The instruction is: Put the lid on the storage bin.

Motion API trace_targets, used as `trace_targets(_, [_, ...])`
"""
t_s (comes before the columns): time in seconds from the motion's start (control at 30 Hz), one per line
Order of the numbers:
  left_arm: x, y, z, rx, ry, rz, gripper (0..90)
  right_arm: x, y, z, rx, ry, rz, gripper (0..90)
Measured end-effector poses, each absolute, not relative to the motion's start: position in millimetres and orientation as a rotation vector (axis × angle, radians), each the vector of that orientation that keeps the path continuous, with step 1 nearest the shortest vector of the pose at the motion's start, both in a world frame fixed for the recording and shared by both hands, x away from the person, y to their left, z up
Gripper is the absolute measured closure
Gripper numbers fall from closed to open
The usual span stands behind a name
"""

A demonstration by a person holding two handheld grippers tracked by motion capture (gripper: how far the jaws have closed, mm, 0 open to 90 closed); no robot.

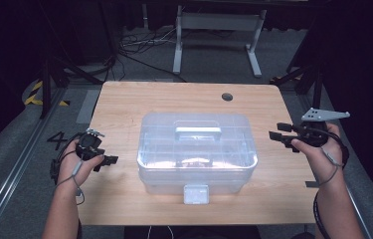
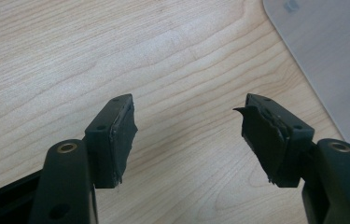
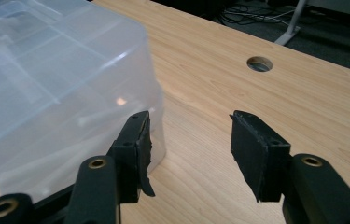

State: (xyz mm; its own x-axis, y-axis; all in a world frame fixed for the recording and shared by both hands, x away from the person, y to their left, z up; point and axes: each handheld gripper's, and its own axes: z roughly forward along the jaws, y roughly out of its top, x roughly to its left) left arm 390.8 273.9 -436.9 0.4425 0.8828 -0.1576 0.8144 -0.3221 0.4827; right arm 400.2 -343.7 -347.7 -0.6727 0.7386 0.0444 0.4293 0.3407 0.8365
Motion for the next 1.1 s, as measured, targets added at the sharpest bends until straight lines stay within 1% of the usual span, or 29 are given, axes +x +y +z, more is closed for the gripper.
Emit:
trace_targets(0.1, [391.9, 273.1, -437.3, 2.202, 1.420, 0.176, 35.1, 406.2, -349.3, -356.6, 1.090, 2.250, 1.244, 45.1])
trace_targets(0.27, [393.9, 271.3, -438.0, 2.203, 1.415, 0.178, 34.9, 415.3, -356.6, -370.8, 1.139, 2.239, 1.225, 44.0])
trace_targets(0.67, [398.5, 268.3, -439.8, 2.212, 1.386, 0.185, 33.7, 434.2, -367.6, -406.3, 1.164, 2.245, 1.206, 40.3])
trace_targets(0.7, [399.0, 268.2, -440.5, 2.212, 1.384, 0.181, 33.6, 437.5, -369.5, -413.0, 1.164, 2.248, 1.206, 39.2])
trace_targets(0.77, [399.4, 268.6, -440.9, 2.215, 1.381, 0.186, 33.6, 438.5, -370.4, -415.0, 1.165, 2.251, 1.205, 38.8])
trace_targets(1.1, [401.9, 269.0, -448.9, 2.223, 1.389, 0.194, 33.2, 451.8, -377.7, -449.2, 1.192, 2.267, 1.184, 33.5])
